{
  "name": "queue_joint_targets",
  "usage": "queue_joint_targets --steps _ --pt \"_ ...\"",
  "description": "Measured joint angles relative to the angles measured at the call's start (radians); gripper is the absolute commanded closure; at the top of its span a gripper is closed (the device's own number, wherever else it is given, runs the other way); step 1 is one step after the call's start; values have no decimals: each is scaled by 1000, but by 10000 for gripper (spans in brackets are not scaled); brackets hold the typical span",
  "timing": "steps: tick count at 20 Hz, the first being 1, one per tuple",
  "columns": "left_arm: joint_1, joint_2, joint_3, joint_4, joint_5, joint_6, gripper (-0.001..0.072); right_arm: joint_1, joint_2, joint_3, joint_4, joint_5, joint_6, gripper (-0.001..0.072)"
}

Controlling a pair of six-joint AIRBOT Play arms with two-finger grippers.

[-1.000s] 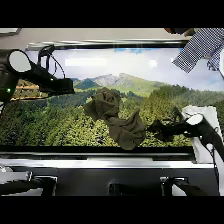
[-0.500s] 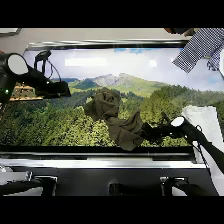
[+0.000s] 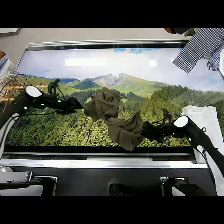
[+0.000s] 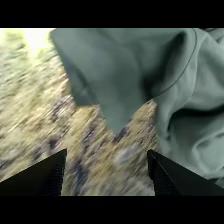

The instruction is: Fold the clothes and pants, and hang the long-sleeved shirts on hangers.

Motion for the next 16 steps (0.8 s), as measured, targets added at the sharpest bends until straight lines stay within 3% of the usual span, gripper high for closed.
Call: queue_joint_targets --steps 6,13,14,16 --pt "-61 -124 -40 -177 92 79 124 0 35 0 -4 16 5 674" --pt "-115 -168 -45 -226 156 85 128 0 40 0 -5 20 13 674" --pt "-119 -173 -45 -227 162 80 185 0 40 0 -6 21 13 674" --pt "-125 -183 -45 -238 169 66 203 0 40 0 -6 21 16 673"
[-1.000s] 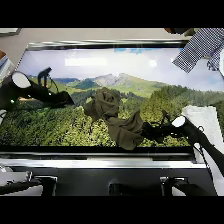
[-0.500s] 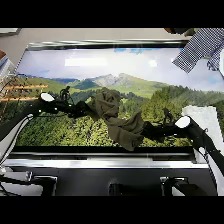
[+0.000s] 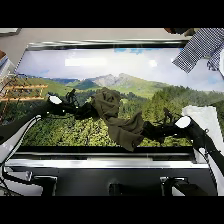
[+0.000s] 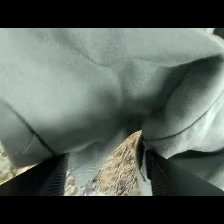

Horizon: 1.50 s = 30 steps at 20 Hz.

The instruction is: Fold the clothes and pants, and hang the long-sleeved shirts on hangers.

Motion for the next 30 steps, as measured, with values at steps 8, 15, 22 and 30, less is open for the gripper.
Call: queue_joint_targets --steps 8,15,22,30 --pt "24 29 6 18 -64 -6 199 0 0 0 1 0 0 672" --pt "84 59 0 50 -134 -8 199 0 0 0 1 -2 0 671" --pt "8 -3 -1 24 -77 -19 200 0 0 0 2 -3 8 670" --pt "-45 -36 26 -8 -12 -31 692 0 58 1 2 -11 15 675"
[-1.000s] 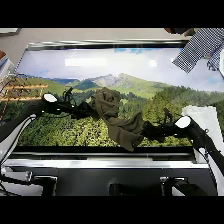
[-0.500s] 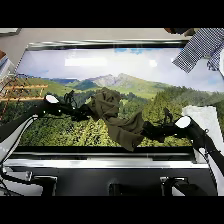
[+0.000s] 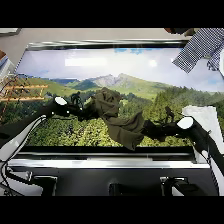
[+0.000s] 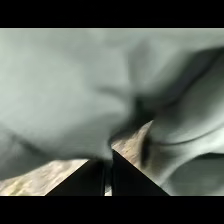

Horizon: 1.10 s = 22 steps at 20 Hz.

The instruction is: Fold the clothes and pants, and hang the long-sleeved shirts on hangers.

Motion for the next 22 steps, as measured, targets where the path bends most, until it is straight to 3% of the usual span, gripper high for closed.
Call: queue_joint_targets --steps 6,15,18,22 --pt "-5 123 46 -14 72 -3 694 -2 152 92 -69 -7 7 675" --pt "-6 457 55 52 178 -19 694 -2 310 410 -249 27 120 676" --pt "-6 591 55 138 197 -85 695 -2 335 487 -264 54 127 676" --pt "-6 795 74 404 163 -277 695 -2 386 531 -272 83 103 676"
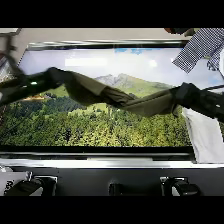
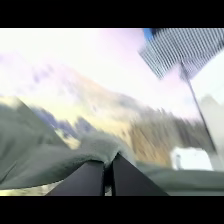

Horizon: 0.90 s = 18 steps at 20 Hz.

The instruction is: Fold the clothes and pants, and hang the long-sleeved shirts on hangers.

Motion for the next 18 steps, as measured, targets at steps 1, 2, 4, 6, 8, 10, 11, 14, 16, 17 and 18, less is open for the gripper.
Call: queue_joint_targets --steps 1,2,4,6,8,10,11,14,16,17,18 --pt "0 49 11 77 -17 -52 695 0 21 5 0 3 -8 676" --pt "0 103 26 158 -37 -103 695 0 43 8 -2 6 -14 676" --pt "0 195 55 285 -69 -172 695 0 101 12 -3 8 -29 676" --pt "0 285 81 374 -91 -214 694 0 171 17 -6 11 -36 676" --pt "0 369 95 436 -104 -248 694 0 242 28 -23 11 -37 676" --pt "0 443 103 510 -117 -304 694 0 302 49 -73 12 -23 676" --pt "0 472 105 546 -128 -330 694 0 327 65 -110 11 -4 676" --pt "0 525 108 653 -154 -389 694 0 361 106 -215 -14 37 676" --pt "0 524 109 694 -160 -409 694 0 362 121 -251 -39 53 676" --pt "0 509 109 707 -164 -410 694 0 349 125 -263 -37 60 676" --pt "0 482 108 715 -171 -406 694 0 328 127 -272 -26 63 676"
